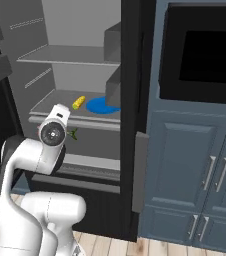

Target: Retrieve the fish from the fridge and place it on the cutting board.

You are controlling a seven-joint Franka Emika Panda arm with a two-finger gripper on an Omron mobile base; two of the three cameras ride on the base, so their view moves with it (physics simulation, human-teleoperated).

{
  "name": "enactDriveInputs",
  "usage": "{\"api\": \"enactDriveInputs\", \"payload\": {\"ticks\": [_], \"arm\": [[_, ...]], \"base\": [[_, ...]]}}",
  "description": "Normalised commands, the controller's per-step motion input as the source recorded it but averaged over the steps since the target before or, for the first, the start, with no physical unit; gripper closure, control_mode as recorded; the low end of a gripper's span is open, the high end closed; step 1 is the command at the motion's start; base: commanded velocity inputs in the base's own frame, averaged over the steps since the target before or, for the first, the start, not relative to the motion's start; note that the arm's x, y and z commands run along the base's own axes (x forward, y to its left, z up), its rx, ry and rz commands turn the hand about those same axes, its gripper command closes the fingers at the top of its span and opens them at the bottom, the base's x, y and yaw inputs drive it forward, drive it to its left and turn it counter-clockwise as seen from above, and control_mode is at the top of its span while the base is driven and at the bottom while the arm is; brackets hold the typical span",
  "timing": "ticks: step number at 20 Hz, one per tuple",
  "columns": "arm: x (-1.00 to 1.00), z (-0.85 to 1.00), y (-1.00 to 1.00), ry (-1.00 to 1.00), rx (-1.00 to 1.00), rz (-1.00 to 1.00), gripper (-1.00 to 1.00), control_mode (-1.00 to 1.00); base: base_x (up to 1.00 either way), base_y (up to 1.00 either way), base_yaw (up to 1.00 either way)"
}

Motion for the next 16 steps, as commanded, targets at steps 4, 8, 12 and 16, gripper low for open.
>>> {"api": "enactDriveInputs", "payload": {"ticks": [4,8,12,16], "arm": [[0.00,0.00,0.00,0.00,0.00,0.00,1.00,1.00],[0.00,0.00,0.00,0.00,0.00,0.00,1.00,1.00],[0.00,0.00,0.00,0.00,0.00,0.00,1.00,1.00],[0.00,0.00,0.00,0.00,0.00,0.00,1.00,1.00]], "base": [[-0.72,0.00,0.00],[-0.84,0.00,0.00],[-0.75,0.00,0.01],[-0.36,0.28,0.14]]}}
